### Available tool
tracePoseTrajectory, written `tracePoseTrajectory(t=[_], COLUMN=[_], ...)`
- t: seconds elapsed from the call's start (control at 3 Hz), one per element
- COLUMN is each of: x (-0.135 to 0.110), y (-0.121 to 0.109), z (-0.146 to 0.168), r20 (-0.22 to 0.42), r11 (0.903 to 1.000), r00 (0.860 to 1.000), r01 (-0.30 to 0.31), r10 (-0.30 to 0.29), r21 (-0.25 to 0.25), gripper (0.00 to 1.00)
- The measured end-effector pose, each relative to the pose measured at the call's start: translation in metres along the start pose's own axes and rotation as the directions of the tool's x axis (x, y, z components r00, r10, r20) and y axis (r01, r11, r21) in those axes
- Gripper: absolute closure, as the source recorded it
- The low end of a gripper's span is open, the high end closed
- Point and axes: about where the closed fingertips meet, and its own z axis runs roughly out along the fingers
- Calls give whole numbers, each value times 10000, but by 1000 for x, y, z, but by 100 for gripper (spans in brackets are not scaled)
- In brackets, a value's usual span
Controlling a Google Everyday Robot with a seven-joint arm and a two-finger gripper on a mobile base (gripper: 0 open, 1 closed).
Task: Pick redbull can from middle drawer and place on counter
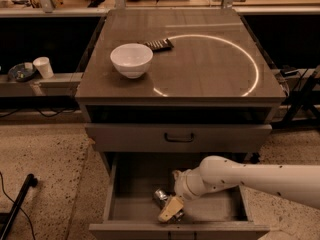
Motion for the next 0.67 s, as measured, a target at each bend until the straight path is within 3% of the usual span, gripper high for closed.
tracePoseTrajectory(t=[0.67], x=[-2], y=[5], z=[6], r20=[-238], r11=[10000], r00=[9997], r01=[-91], r10=[91], r21=[29], gripper=[0])
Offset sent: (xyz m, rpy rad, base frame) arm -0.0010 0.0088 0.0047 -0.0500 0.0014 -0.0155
